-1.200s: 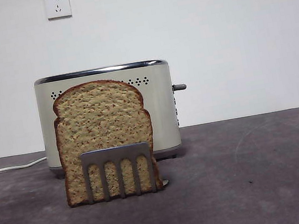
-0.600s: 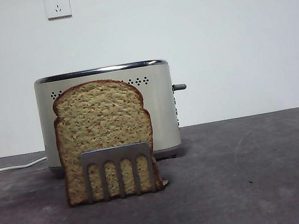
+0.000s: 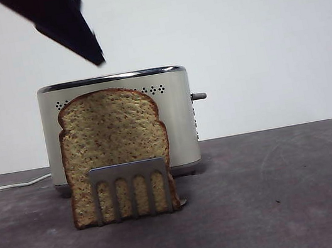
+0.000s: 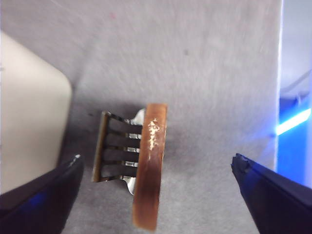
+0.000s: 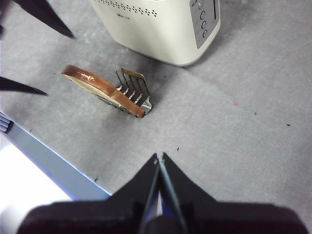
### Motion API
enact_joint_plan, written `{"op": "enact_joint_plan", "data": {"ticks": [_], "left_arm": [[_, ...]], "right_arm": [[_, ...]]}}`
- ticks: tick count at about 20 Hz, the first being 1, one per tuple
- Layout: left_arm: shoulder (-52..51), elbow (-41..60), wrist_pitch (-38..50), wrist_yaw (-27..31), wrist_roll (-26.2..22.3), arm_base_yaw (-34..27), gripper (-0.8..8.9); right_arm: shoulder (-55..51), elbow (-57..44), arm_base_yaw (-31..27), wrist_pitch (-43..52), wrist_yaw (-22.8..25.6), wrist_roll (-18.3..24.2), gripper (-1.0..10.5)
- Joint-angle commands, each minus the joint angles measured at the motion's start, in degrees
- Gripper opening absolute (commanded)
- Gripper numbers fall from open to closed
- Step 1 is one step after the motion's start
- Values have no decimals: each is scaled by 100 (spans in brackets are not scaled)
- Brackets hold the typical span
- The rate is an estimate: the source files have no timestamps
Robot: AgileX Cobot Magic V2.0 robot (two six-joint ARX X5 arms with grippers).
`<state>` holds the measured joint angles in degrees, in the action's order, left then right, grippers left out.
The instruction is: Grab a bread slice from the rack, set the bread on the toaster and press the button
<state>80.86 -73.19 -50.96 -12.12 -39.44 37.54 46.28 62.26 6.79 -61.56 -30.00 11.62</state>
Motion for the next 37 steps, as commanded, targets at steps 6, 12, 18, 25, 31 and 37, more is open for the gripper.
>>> {"op": "enact_joint_plan", "data": {"ticks": [6,12,18,25,31,37], "left_arm": [[796,11,79,162,-286,77,498],[859,11,74,149,-256,103,35],[857,7,74,140,-256,103,-8],[758,-116,31,153,-260,103,-8],[555,-905,-457,243,-258,103,-8],[479,-2612,-1357,1058,-260,109,-8]], "right_arm": [[-4,7,15,20,0,50,-12],[-4,7,15,20,4,52,-12],[-4,7,15,20,11,52,-12],[-4,7,15,17,11,52,-12],[-2,7,15,17,11,52,-12],[2,7,15,20,11,92,-12]]}}
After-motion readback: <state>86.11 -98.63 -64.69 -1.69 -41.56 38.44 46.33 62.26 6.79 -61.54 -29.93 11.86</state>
